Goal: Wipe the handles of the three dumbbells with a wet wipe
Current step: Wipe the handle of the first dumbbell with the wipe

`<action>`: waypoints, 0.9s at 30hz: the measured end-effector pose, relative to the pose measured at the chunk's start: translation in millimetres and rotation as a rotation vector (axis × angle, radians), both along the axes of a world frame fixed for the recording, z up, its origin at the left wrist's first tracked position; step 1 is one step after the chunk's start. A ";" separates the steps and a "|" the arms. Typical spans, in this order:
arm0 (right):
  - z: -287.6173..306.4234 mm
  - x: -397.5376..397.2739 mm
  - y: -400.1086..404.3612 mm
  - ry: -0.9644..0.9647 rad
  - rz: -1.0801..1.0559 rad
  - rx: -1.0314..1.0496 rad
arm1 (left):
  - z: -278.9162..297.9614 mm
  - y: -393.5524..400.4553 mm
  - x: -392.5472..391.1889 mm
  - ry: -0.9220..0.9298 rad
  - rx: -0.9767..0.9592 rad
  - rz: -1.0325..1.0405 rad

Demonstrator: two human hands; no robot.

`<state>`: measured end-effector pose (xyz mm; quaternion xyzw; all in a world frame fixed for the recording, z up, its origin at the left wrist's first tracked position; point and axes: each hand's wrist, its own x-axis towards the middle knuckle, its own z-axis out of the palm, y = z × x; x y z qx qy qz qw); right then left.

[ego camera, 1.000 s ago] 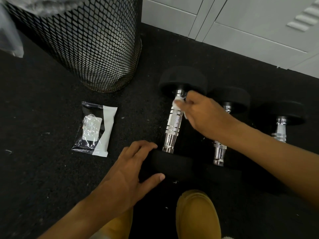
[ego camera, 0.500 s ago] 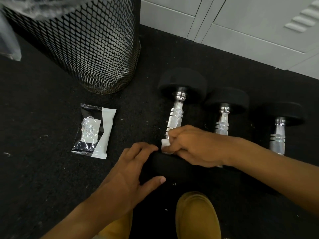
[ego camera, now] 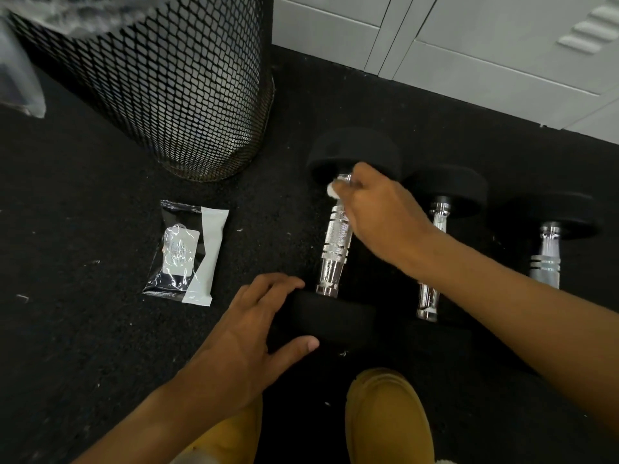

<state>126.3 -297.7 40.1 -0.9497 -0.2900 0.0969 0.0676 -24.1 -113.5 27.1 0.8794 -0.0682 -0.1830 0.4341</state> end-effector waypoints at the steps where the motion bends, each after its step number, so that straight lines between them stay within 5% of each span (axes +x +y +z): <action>1: 1.9 2.5 7.8 0.005 -0.050 -0.033 | -0.2 1.4 0.1 0.008 0.000 -0.005; 8: 0.9 -32.8 6.1 0.393 0.378 0.117 | -1.1 4.6 3.1 0.041 -0.014 -0.020; 12: 8.8 -36.4 -22.5 0.544 0.296 0.226 | -0.2 -1.0 2.6 0.009 0.001 -0.017; 16: -1.7 -34.6 -44.4 0.337 0.228 0.176 | 2.1 -3.9 2.1 -0.002 0.027 -0.030; 27: -10.8 -22.2 -42.2 -0.019 -0.206 0.463 | -0.5 4.4 1.7 0.019 0.015 -0.026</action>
